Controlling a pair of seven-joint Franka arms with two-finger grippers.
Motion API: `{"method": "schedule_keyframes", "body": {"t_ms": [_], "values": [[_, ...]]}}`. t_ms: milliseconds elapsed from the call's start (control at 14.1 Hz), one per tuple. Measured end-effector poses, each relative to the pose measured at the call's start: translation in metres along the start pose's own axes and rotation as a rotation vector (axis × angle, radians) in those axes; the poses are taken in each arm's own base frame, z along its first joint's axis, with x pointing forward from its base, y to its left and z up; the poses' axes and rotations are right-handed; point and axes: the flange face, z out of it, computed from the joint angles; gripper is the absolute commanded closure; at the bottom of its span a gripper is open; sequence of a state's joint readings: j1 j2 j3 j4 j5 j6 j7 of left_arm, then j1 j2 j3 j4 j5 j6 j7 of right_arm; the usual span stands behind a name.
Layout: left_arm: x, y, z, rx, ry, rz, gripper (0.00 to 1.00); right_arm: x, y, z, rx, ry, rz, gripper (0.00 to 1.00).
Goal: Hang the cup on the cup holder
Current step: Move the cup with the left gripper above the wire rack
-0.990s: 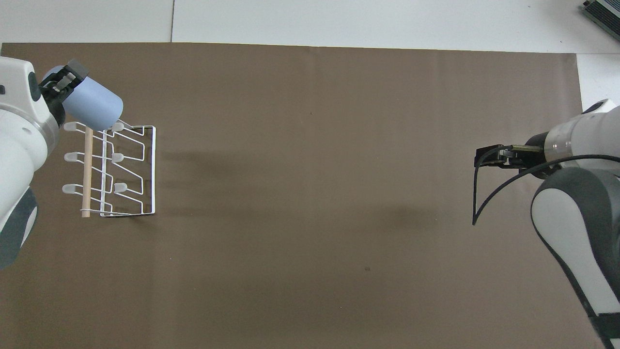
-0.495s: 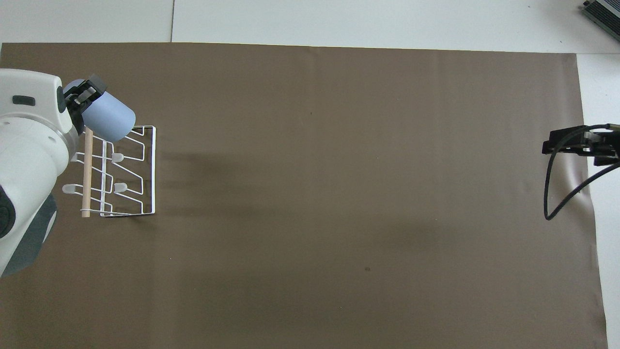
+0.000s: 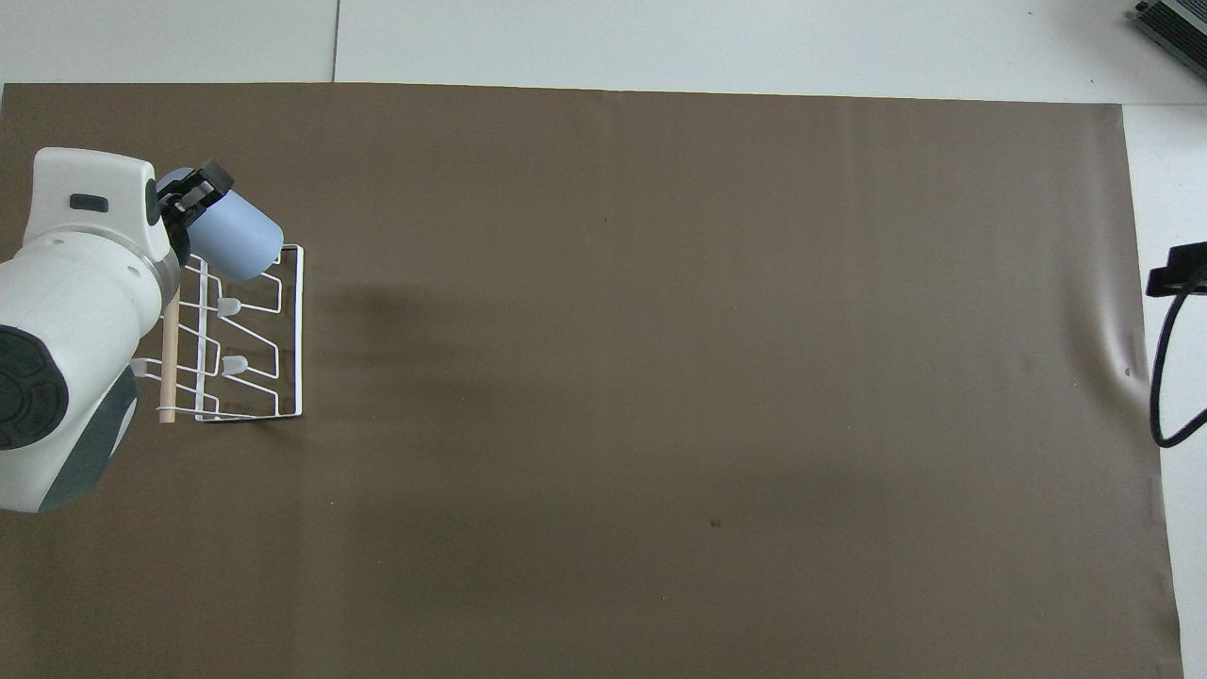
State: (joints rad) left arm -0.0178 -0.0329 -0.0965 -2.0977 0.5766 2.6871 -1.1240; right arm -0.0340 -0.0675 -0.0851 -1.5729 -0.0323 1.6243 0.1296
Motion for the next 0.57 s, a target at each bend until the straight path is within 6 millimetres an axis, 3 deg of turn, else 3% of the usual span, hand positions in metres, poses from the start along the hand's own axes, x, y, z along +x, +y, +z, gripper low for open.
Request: {"method": "schedule_keyframes", "body": {"t_ms": [283, 566], "values": [[0.018, -0.011, 0.006, -0.024, 0.033, -0.003, 1.0, 0.0, 0.001, 0.001, -0.001, -0.004, 0.002, 0.0], [0.034, -0.006, 0.001, -0.028, 0.081, 0.035, 1.0, 0.0, 0.001, 0.001, -0.001, -0.004, 0.002, 0.0]]}}
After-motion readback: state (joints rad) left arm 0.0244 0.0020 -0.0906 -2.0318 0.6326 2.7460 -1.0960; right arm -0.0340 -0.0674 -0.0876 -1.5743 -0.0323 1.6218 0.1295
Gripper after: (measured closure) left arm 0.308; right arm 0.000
